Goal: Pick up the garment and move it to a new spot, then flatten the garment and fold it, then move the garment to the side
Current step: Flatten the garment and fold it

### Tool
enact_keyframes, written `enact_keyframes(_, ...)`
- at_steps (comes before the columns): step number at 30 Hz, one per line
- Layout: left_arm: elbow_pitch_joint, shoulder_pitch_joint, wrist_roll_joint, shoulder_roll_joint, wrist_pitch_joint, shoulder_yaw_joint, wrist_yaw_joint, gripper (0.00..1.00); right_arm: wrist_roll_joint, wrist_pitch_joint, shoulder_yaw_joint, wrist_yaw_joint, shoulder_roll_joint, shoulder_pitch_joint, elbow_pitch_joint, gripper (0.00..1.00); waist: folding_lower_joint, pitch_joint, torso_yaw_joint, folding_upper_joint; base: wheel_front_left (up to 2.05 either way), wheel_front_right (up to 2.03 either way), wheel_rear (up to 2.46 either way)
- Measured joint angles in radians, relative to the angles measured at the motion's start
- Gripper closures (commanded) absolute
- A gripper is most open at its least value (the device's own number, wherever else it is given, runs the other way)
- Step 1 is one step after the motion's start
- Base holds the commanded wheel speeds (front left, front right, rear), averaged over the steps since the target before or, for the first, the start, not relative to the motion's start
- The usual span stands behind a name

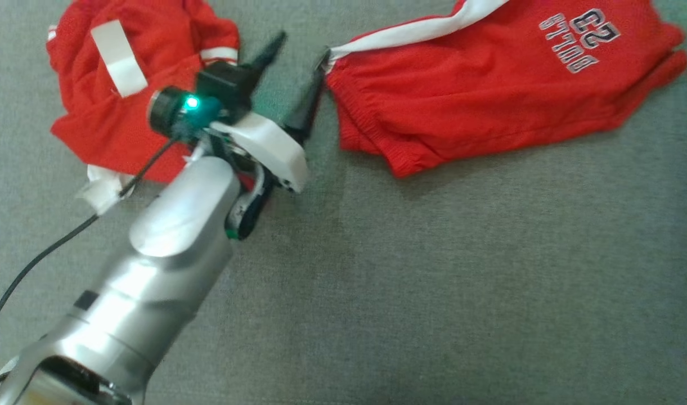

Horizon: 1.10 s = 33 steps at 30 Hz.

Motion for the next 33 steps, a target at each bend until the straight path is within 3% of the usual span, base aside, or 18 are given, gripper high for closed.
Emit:
enact_keyframes(8, -0.038, 0.036, -0.038, 0.040, -0.142, 0.096, 0.039, 0.00, 0.079, -0.142, -0.179, 0.000, 0.115, 0.073, 0.094, 0.00, -0.0001, -0.098, -0.039, 0.0000, 0.00, 0.00, 0.00)
enact_keyframes(14, -0.152, 0.192, -0.054, 0.092, -0.185, 0.188, 0.075, 0.00, 0.095, -0.148, -0.449, 0.000, 0.176, 0.230, -0.023, 0.00, -0.0003, -0.212, -0.087, 0.0000, 0.00, 0.00, 0.00)
enact_keyframes(17, -0.200, 0.276, -0.054, 0.105, -0.188, 0.224, 0.084, 0.00, 0.058, -0.148, -0.576, 0.000, 0.210, 0.343, -0.082, 0.00, -0.0003, -0.260, -0.105, 0.0001, 0.00, 0.00, 0.00)
enact_keyframes(22, -0.267, 0.449, -0.013, 0.100, -0.188, 0.282, 0.091, 0.00, -0.027, -0.148, -0.742, 0.000, 0.325, 0.597, -0.165, 0.00, -0.0003, -0.339, -0.128, 0.0001, 0.00, 0.00, 0.00)
enact_keyframes(29, -0.297, 0.670, 0.066, 0.044, -0.188, 0.345, 0.089, 0.00, -0.193, -0.148, -0.934, 0.000, 0.458, 0.912, -0.260, 0.00, -0.0003, -0.435, -0.144, 0.0001, 0.00, 0.00, 0.00)
enact_keyframes(33, -0.309, 0.737, 0.106, 0.009, -0.188, 0.387, 0.064, 0.00, -0.284, -0.148, -1.015, 0.000, 0.523, 1.039, -0.302, 0.00, -0.0003, -0.456, -0.146, 0.0001, 0.00, 0.00, 0.00)
